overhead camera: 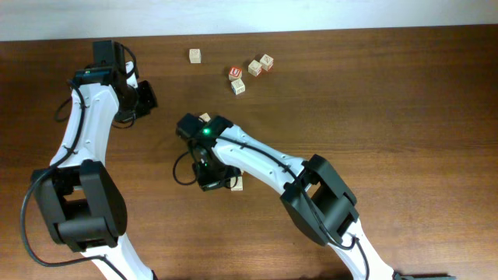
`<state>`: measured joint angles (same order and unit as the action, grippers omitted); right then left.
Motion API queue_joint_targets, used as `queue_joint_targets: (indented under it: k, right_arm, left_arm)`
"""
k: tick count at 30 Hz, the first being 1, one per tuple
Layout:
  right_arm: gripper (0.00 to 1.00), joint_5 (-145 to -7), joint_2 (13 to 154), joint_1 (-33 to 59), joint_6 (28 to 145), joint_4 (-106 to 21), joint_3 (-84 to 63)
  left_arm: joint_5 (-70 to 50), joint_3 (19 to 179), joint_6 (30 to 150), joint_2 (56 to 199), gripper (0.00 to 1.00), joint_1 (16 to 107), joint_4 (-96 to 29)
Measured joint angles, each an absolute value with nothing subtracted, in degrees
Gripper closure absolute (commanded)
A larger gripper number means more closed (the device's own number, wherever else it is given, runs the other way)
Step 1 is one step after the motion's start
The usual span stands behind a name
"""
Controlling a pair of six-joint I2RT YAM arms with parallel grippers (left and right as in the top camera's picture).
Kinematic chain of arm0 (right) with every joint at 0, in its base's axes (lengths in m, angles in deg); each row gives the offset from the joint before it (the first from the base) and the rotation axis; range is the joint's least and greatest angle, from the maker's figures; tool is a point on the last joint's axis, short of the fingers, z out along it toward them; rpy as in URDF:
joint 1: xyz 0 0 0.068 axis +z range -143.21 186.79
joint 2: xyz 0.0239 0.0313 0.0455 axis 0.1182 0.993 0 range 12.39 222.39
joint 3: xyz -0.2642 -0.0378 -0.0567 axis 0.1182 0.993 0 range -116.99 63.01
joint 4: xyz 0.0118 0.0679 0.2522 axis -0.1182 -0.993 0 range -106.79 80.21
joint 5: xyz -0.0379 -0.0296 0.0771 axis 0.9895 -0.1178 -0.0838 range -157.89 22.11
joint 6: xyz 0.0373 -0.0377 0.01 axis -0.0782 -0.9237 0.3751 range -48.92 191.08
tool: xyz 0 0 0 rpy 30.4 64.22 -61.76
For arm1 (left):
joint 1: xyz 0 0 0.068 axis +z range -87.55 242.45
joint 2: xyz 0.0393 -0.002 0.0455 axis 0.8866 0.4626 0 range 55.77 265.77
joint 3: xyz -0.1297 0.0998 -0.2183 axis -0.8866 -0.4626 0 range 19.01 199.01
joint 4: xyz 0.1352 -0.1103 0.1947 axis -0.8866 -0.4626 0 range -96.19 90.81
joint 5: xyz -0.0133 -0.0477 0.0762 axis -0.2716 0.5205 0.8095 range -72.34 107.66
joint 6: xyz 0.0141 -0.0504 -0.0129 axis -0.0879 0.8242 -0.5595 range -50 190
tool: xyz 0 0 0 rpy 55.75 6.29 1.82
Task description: Rotate 4 blocks
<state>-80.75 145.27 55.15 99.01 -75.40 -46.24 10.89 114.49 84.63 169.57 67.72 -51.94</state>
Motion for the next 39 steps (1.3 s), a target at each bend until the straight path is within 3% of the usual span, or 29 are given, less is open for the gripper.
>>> queue_joint_targets:
  k: [15, 24, 26, 39]
  right_arm:
    - [0.96, -77.76, 145.53, 49.55, 100.36, -67.83, -46.22]
    - [0.92, -78.0, 143.02, 47.06, 94.72, -87.79, -57.17]
    - [0.96, -78.02, 142.93, 47.06, 94.94, -87.64, -54.72]
    - [0.96, -86.3, 142.96, 52.68, 91.75, -85.58, -41.72]
  left_arm:
    - [10.87, 114.49, 84.65, 169.57, 1.0, 67.7, -52.6]
    - [10.89, 114.49, 84.63, 169.57, 1.0, 66.37, -52.79]
    - [10.91, 114.49, 84.65, 169.57, 1.0, 66.37, -52.77]
    - [11.09, 114.49, 84.33, 169.57, 1.0, 65.71, -52.73]
